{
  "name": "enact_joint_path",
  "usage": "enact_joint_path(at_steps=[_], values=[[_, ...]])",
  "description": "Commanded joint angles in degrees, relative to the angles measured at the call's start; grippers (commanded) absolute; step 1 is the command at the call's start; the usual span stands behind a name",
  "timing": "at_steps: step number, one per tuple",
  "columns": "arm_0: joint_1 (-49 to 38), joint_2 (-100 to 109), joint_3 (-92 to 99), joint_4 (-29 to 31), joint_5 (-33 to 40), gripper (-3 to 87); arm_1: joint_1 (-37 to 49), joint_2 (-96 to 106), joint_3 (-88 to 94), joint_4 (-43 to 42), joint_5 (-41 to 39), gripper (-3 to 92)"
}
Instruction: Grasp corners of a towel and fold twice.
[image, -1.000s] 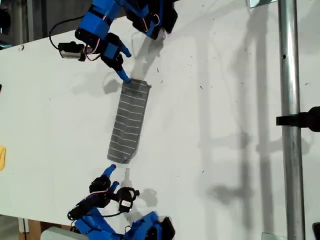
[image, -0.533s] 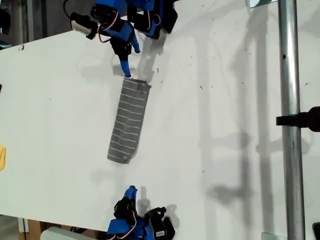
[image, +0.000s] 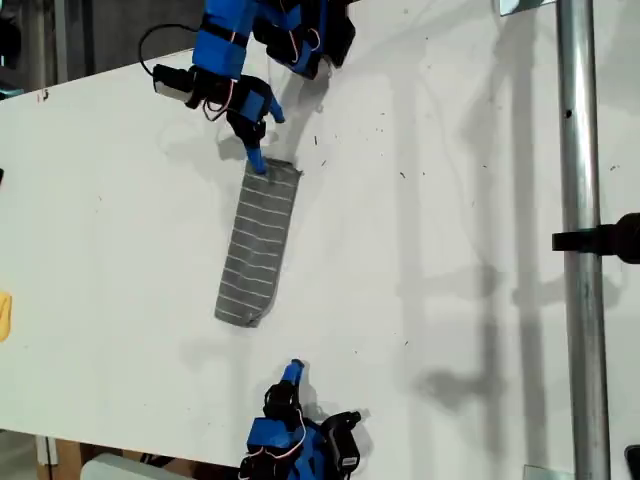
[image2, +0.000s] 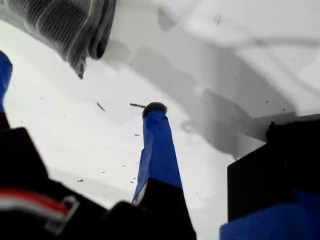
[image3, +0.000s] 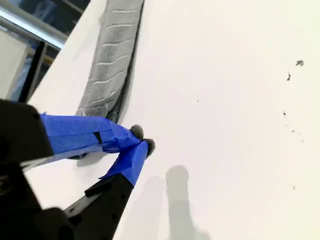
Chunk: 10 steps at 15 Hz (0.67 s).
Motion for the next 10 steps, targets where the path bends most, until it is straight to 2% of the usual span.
enact_joint_path(at_steps=[1, 4, 6, 7, 8, 10], values=[[-1.32, 0.35, 0.62, 0.44, 0.44, -2.8, 1.23, -13.01, -5.36, -8.70, -0.62, 48.9], [-1.32, 0.35, 0.62, 1.76, 0.18, -2.8, 2.29, -33.57, -14.77, -17.14, -1.14, 47.1], [-1.41, 0.35, 0.62, 1.76, 0.35, -2.8, 4.04, -43.33, -25.31, -16.88, -4.57, 44.0], [-1.41, 0.35, 0.62, 1.76, 0.53, -2.8, 5.54, -45.97, -29.00, -17.58, -6.77, 37.0], [-1.49, 0.35, 0.62, 1.67, 0.79, -2.8, 7.12, -47.55, -31.29, -18.19, -7.82, 10.1], [-1.41, 0.35, 0.62, 1.67, 1.14, -2.8, 10.02, -48.25, -32.70, -17.84, -9.14, 5.2]])
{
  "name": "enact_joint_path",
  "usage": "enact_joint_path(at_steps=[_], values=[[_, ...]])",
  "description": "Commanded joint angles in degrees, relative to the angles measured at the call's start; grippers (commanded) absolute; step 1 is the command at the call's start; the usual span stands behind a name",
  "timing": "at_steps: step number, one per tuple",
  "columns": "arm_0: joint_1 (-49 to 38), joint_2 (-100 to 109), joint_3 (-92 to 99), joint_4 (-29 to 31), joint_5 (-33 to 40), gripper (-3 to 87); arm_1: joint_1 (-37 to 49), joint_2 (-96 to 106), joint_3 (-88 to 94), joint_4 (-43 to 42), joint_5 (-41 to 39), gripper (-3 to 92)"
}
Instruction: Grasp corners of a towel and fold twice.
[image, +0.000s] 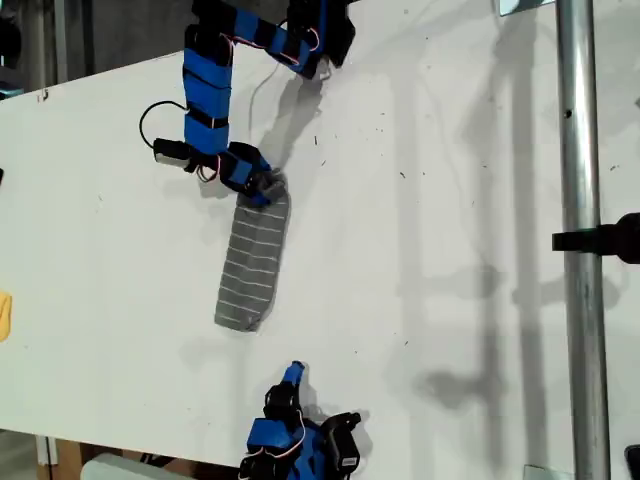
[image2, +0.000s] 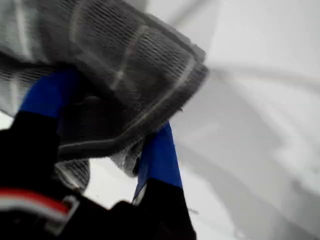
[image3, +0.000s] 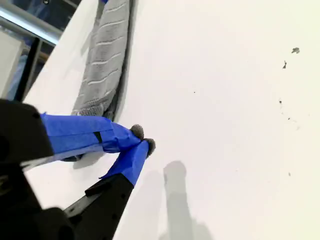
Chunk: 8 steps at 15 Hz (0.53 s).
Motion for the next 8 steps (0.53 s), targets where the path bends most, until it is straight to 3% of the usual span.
enact_joint_path(at_steps=[1, 3, 6, 8], values=[[-0.62, 0.35, 0.62, -0.09, 0.53, -2.8, 3.69, 1.76, -1.32, 0.62, -3.08, 3.2], [-0.62, 0.35, 0.62, -0.09, 0.70, -2.8, 3.87, 16.87, 6.68, 7.03, -5.19, 0.5], [-0.97, 0.35, 0.62, -0.35, 1.41, -2.7, 3.08, 39.73, 10.90, 36.21, -5.98, -0.2], [-1.23, 0.35, 0.62, -0.44, 1.67, -2.7, -4.48, 35.68, 0.18, 47.46, -2.20, -0.2]])
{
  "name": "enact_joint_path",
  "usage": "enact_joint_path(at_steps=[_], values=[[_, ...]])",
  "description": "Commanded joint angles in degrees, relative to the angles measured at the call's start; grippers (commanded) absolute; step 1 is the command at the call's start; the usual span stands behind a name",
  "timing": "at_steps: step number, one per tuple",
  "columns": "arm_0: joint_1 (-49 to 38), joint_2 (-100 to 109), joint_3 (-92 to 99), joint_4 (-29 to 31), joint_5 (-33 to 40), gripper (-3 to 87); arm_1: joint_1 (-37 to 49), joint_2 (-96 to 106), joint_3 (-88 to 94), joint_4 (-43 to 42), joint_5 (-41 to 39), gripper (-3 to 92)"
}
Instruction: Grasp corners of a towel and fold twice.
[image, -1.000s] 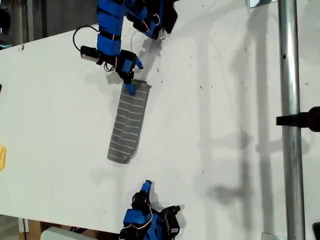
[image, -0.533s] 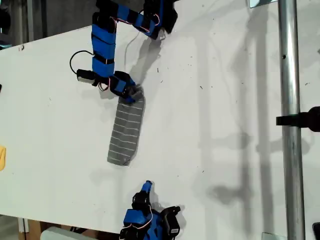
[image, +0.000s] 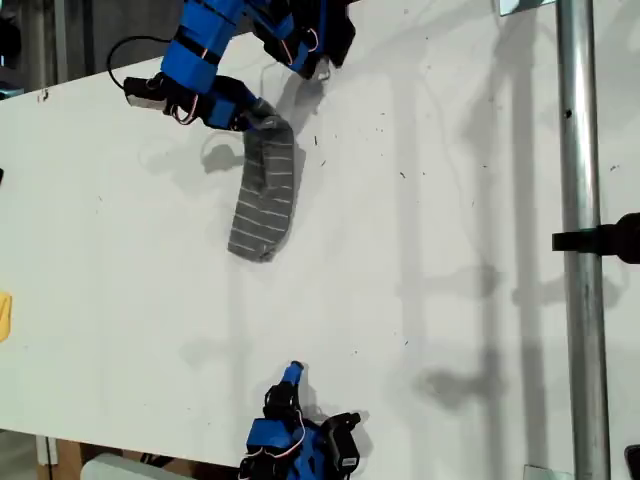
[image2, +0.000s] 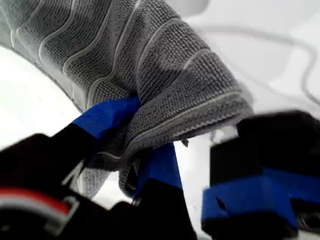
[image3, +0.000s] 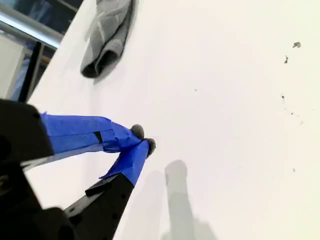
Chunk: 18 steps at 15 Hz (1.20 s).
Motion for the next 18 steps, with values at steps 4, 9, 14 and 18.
enact_joint_path(at_steps=[4, 9, 14, 18], values=[[-0.26, 0.35, 0.62, -0.09, 0.18, -2.7, -12.13, -26.98, -31.82, -12.57, -1.58, -0.2], [-0.35, 0.35, 0.70, 0.00, 0.00, -2.7, -16.08, -39.29, -35.86, -32.87, -1.05, -0.2], [-0.18, 0.35, 0.70, -0.09, 0.00, -2.6, -10.72, -32.26, -41.04, -40.25, -4.66, 48.5], [-0.35, 0.35, 0.79, 0.35, -0.97, -2.3, -4.22, -6.86, -28.83, -52.73, -13.36, 30.5]])
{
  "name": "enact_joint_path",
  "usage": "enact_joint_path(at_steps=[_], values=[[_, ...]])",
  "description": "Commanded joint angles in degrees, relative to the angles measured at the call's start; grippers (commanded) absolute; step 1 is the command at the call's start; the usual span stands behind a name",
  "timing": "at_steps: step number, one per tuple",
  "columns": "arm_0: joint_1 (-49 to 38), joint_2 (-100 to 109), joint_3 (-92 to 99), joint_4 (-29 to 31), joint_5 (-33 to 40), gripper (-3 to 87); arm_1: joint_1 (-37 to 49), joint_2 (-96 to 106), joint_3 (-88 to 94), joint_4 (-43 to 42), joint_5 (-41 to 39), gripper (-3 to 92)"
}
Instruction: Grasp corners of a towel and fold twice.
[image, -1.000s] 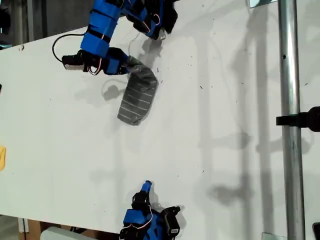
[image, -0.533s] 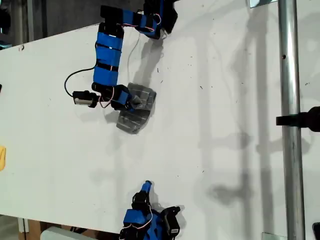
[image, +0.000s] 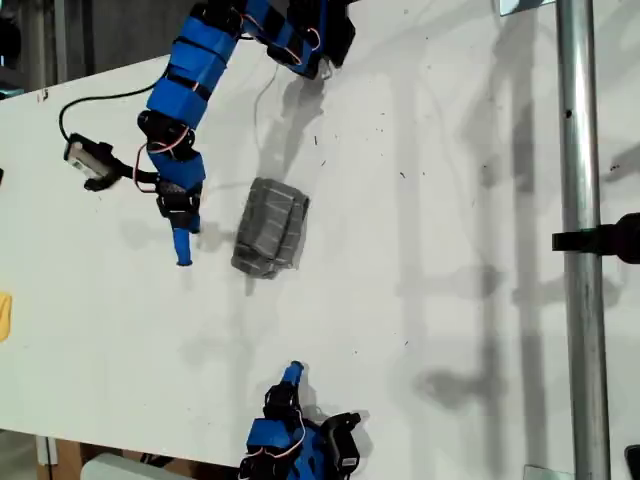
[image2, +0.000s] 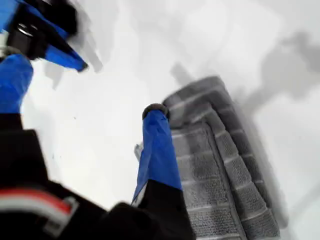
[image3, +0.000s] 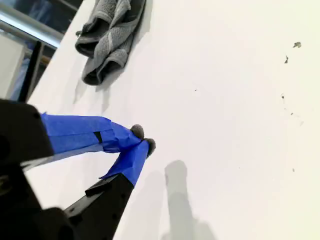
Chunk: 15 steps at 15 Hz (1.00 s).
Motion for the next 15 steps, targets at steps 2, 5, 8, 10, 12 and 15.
enact_joint_path(at_steps=[2, 5, 8, 10, 12, 15], values=[[-0.26, 0.35, 0.79, 2.81, -5.01, -2.1, 5.62, 24.70, 20.83, 0.44, -0.79, 21.7], [0.53, 0.35, 0.79, 3.52, -18.02, 0.0, 2.37, 55.46, 60.82, 0.26, 10.28, 4.6], [1.05, 0.26, 0.79, 3.60, -15.21, 0.0, -1.32, 92.02, 79.72, 25.49, 19.78, -0.2], [0.70, 0.26, 0.79, 3.60, -9.76, 0.0, -2.99, 92.46, 84.20, 29.97, 29.44, 3.7], [0.70, 0.26, 0.79, 3.60, 8.88, 0.0, -9.32, 91.93, 84.02, 31.46, 30.85, 13.7], [0.79, 0.26, 0.97, 3.34, 18.63, -0.1, -14.68, 92.02, 83.94, 31.82, 28.74, 13.7]])
